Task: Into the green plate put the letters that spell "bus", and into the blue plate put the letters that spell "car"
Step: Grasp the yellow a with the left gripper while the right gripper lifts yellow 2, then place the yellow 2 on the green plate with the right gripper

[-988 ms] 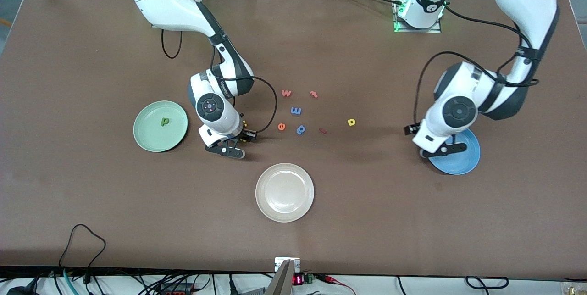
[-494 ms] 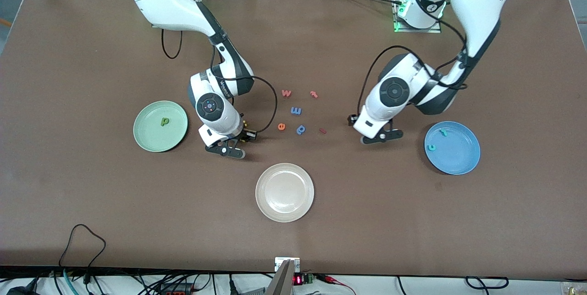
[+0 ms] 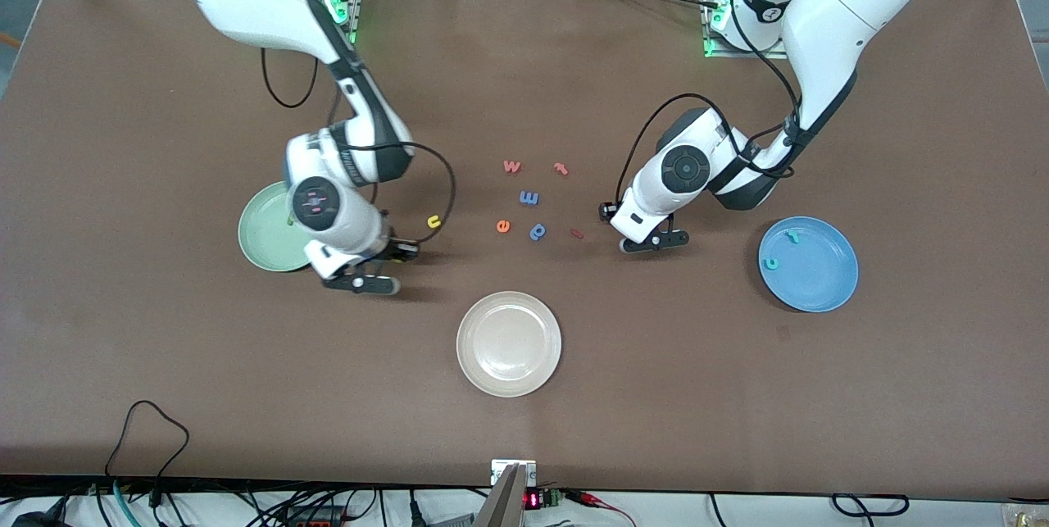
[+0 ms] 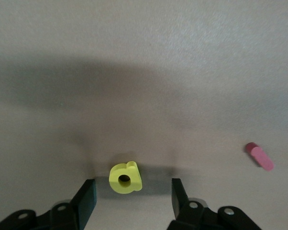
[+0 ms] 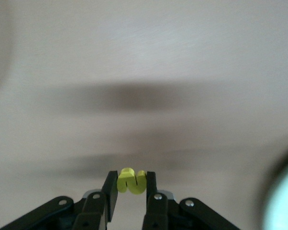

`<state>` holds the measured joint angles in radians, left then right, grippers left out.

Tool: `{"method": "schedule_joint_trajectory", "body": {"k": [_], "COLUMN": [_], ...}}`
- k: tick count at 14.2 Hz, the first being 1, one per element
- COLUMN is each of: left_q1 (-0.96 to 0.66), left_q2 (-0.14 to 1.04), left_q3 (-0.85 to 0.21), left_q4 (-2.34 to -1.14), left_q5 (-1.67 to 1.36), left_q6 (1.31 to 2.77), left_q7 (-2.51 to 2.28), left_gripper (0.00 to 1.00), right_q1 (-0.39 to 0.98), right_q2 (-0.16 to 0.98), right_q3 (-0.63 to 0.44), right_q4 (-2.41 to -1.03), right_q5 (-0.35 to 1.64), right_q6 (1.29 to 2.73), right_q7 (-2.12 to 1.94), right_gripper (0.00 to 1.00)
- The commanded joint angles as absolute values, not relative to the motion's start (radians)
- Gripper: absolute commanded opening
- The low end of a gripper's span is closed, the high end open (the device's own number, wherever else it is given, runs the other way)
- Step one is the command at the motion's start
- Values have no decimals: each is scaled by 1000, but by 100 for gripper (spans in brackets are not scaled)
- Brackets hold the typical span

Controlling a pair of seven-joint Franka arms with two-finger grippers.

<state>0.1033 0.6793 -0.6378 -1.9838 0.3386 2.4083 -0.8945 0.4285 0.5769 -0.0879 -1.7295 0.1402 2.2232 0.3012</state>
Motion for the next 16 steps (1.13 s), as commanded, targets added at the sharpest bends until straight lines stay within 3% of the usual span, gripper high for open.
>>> {"method": "schedule_joint_trajectory", "body": {"k": [1, 3, 7, 8, 9, 10, 11, 12, 16], "left_q1": [106, 109, 104, 103, 104, 110, 118, 120, 132], "left_q2": [667, 681, 683, 686, 684, 677, 658, 625, 562], "left_q3": [-632, -630, -630, -632, -632, -632, -634, -634, -634], "left_q4": [-1991, -1991, -1991, -1991, -1990, -1987, -1983, -1970, -1840], "left_q5": [383, 431, 434, 434, 434, 434, 434, 436, 437], "left_q6": [2419, 2421, 2421, 2419, 2415, 2407, 2384, 2322, 1949], "left_q7": [-887, -888, -888, -887, -888, -885, -879, -876, -703], "left_gripper": [65, 51, 38, 32, 23, 17, 16, 16, 16], "right_q1": [293, 217, 144, 137, 135, 135, 135, 135, 138], "right_q2": [433, 387, 347, 347, 350, 350, 350, 348, 312], "right_q3": [-71, -66, -64, -64, -64, -64, -64, -64, -63], "right_q4": [-1863, -1925, -2022, -2037, -2040, -2040, -2042, -2040, -2033], "right_q5": [129, 129, 100, 97, 97, 97, 97, 97, 97], "right_q6": [2154, 2129, 2125, 2126, 2126, 2126, 2126, 2126, 2126], "right_q7": [85, -49, -123, -123, -124, -123, -123, -123, -123], "right_gripper": [0, 0, 0, 19, 46, 66, 96, 100, 100]}}
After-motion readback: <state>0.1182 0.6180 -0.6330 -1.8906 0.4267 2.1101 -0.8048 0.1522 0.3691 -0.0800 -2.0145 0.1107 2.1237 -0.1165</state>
